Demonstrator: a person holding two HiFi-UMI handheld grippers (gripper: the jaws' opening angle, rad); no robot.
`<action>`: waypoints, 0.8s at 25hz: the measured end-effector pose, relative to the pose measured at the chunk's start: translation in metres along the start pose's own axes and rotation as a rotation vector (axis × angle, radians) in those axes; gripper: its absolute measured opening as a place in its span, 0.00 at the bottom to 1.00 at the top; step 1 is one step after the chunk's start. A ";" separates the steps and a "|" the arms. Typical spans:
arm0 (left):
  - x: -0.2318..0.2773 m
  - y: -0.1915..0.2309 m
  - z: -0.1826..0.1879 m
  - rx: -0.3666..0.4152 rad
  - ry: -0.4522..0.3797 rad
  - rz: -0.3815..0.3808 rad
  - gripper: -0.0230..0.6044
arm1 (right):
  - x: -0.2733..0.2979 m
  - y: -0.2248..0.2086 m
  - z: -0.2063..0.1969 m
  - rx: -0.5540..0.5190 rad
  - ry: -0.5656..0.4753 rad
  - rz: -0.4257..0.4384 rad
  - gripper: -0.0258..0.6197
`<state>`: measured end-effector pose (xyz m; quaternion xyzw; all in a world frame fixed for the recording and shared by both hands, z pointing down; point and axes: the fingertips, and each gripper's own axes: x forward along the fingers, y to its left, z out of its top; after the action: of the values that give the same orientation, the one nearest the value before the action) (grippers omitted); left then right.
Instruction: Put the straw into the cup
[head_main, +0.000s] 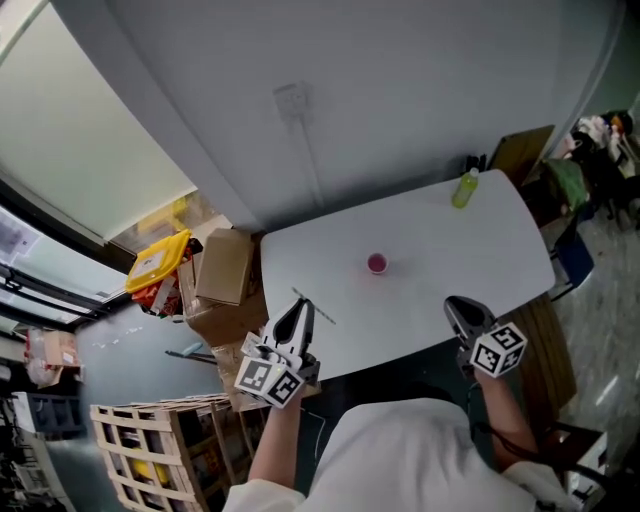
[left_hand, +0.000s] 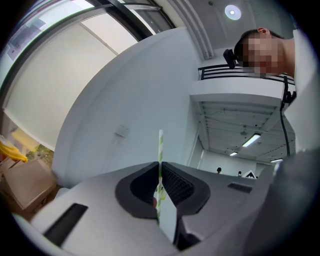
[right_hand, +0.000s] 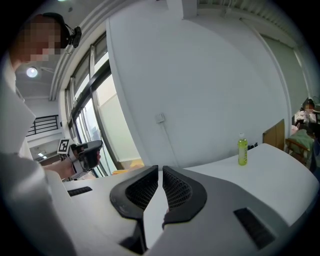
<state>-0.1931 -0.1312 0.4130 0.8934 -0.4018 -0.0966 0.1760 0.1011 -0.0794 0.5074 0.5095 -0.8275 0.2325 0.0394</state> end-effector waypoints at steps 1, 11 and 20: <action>0.002 0.002 0.000 0.000 0.003 -0.004 0.07 | 0.000 0.000 -0.001 0.002 0.003 -0.005 0.12; 0.040 0.002 -0.009 -0.008 0.033 -0.017 0.07 | 0.010 -0.021 -0.010 0.048 0.044 -0.015 0.12; 0.088 0.011 -0.031 -0.010 0.043 0.053 0.07 | 0.049 -0.054 -0.009 0.052 0.124 0.073 0.12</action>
<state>-0.1328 -0.1971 0.4431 0.8833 -0.4211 -0.0749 0.1916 0.1226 -0.1366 0.5485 0.4643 -0.8353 0.2862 0.0686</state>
